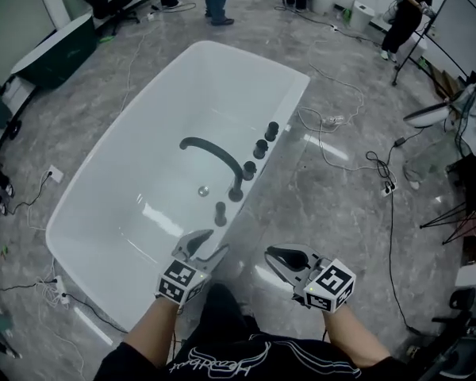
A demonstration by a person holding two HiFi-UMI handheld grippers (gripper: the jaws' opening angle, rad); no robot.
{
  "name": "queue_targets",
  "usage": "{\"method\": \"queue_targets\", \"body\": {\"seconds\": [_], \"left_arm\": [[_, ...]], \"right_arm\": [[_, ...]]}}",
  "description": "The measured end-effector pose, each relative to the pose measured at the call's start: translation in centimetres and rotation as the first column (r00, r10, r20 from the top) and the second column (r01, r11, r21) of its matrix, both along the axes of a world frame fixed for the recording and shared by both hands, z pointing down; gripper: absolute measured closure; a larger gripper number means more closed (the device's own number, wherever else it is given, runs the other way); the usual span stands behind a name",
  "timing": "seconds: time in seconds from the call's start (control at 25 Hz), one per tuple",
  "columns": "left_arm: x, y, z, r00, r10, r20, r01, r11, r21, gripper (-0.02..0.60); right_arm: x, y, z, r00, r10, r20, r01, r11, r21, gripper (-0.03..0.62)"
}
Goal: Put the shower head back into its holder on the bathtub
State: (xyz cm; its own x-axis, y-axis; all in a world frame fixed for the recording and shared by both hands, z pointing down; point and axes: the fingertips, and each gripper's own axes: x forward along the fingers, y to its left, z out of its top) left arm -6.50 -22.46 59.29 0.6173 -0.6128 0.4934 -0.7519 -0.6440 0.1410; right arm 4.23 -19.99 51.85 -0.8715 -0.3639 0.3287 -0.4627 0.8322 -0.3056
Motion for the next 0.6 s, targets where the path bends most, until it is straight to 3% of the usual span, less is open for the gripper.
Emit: {"method": "queue_targets", "body": {"seconds": [0.12, 0.24, 0.36, 0.6], "left_arm": [[2.0, 3.9, -7.0, 0.998, 0.05, -0.032, -0.048, 0.997, 0.058, 0.467], [3.4, 7.7, -12.6, 0.989, 0.04, -0.144, -0.035, 0.999, 0.035, 0.575], [4.5, 9.9, -17.8, 0.972, 0.045, -0.23, -0.032, 0.998, 0.062, 0.577], [6.4, 13.4, -22.5, 0.975, 0.09, -0.202, -0.063, 0.988, 0.138, 0.577]], "right_arm": [[-0.2, 2.3, -3.6, 0.998, -0.057, 0.041, 0.055, 0.998, 0.031, 0.551], [0.2, 5.2, -6.6, 0.991, -0.089, 0.1, 0.088, 0.996, 0.012, 0.553], [0.2, 6.7, -9.9, 0.983, -0.11, 0.147, 0.108, 0.994, 0.027, 0.554], [0.4, 10.1, -14.2, 0.974, -0.156, 0.162, 0.141, 0.985, 0.101, 0.567]]}}
